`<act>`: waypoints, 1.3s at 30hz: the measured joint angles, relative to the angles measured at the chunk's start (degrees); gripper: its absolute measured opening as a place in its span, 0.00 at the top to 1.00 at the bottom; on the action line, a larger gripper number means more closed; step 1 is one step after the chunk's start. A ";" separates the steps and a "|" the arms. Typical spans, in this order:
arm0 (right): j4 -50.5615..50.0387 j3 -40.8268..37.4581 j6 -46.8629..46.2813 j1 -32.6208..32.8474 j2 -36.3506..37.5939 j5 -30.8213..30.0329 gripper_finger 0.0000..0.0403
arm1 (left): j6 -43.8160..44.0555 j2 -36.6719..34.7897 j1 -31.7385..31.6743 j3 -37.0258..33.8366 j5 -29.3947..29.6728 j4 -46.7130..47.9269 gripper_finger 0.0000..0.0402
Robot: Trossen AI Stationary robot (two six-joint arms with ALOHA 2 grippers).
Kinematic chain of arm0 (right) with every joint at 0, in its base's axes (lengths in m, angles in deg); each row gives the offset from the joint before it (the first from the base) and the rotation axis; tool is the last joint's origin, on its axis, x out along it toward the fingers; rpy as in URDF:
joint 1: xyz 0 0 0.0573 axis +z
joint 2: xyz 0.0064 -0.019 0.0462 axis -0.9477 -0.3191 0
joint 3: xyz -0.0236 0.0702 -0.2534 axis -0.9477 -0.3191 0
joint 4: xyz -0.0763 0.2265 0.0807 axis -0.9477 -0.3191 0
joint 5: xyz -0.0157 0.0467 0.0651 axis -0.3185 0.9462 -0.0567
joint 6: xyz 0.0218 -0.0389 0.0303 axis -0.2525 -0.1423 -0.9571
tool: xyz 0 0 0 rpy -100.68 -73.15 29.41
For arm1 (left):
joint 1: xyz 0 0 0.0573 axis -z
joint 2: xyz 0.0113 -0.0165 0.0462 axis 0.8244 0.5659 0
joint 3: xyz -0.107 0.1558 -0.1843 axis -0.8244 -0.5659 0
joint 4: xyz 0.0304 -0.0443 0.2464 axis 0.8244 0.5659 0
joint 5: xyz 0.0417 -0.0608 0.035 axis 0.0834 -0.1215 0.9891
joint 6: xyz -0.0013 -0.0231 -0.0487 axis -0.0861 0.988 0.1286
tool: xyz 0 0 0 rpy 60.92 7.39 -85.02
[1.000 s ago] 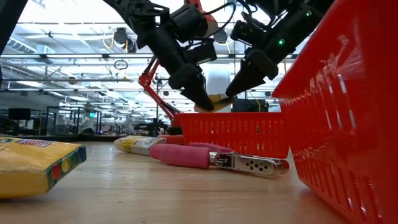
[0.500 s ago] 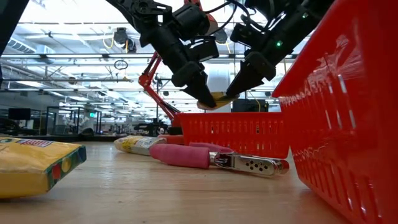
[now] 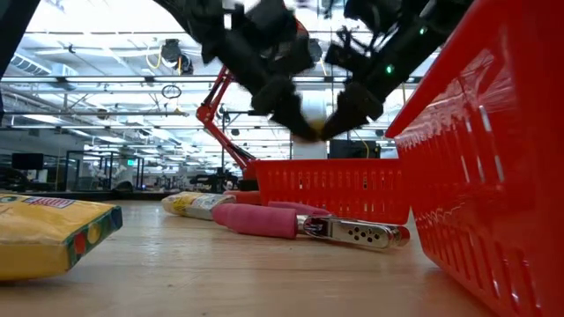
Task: Pick & Place School Supplies
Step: Put the yellow crayon pack into the top red basket
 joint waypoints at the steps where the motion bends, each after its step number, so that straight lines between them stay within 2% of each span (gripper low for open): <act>1: -0.30 -0.08 0.36 -0.11 -0.06 -0.31 0.39 | 0.08 -0.27 0.08 0.08 -1.41 -1.15 0.91; 6: -1.29 -0.10 2.07 -0.64 -0.78 -3.01 0.39 | -0.88 -0.08 1.22 0.72 -0.19 -1.37 0.91; 31: 3.16 0.01 2.56 0.20 -0.92 -2.98 0.39 | 1.14 0.12 -3.74 1.02 0.45 4.03 0.91; 39: 3.34 0.03 2.71 0.14 -0.78 -1.50 0.39 | 2.19 6.06 -3.68 0.91 0.79 1.85 0.91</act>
